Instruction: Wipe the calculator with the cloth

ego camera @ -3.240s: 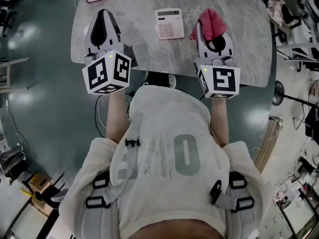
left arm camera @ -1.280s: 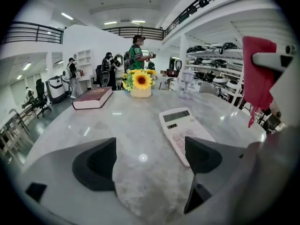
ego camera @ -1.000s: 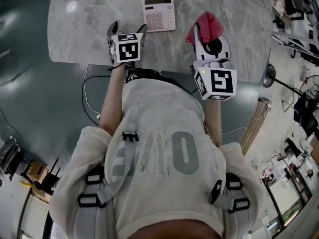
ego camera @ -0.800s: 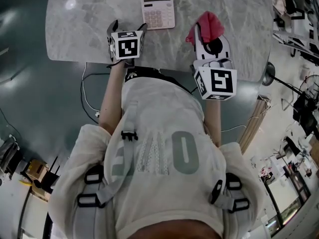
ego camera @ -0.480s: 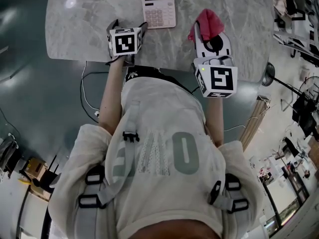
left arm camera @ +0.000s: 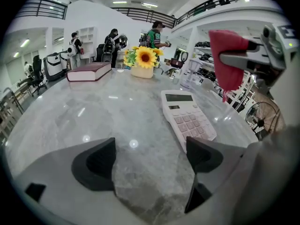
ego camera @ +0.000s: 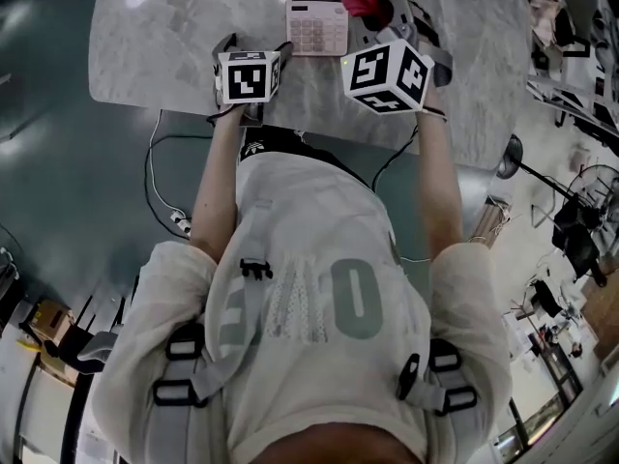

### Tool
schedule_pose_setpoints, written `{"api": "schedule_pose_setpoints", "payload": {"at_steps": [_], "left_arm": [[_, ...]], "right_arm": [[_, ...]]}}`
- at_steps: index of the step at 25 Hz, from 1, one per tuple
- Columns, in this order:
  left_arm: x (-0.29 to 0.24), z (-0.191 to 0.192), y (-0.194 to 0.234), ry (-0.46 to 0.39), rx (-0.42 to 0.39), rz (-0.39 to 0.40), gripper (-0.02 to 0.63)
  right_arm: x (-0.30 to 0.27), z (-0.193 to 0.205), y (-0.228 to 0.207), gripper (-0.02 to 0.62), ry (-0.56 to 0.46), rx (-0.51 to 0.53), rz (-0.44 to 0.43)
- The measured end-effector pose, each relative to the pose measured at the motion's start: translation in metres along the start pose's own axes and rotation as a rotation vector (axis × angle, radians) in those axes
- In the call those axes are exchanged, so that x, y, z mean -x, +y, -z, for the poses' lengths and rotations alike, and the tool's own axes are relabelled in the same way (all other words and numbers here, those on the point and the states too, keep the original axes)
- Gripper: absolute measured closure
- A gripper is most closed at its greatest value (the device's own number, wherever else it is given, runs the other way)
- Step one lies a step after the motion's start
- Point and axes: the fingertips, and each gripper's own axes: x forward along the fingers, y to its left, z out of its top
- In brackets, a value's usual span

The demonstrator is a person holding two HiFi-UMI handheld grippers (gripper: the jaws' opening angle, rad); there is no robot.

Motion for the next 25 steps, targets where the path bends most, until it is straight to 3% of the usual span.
{"api": "schedule_pose_setpoints", "payload": {"at_steps": [11,19,25], "left_arm": [[-0.002,0.002,-0.002,-0.014,-0.006,-0.004,0.146],[-0.003,0.003,-0.002,-0.006,-0.006,0.002,0.146],[-0.004,0.001,0.0,-0.017,-0.01,0.008,0.146]], "right_arm": [[-0.087,0.006,0.063,0.54,0.148,0.386,-0.177],[-0.11,0.013,0.087,0.54,0.215,0.472,-0.233],[-0.112,0.013,0.09,0.54,0.223,0.553,-0.197]]}}
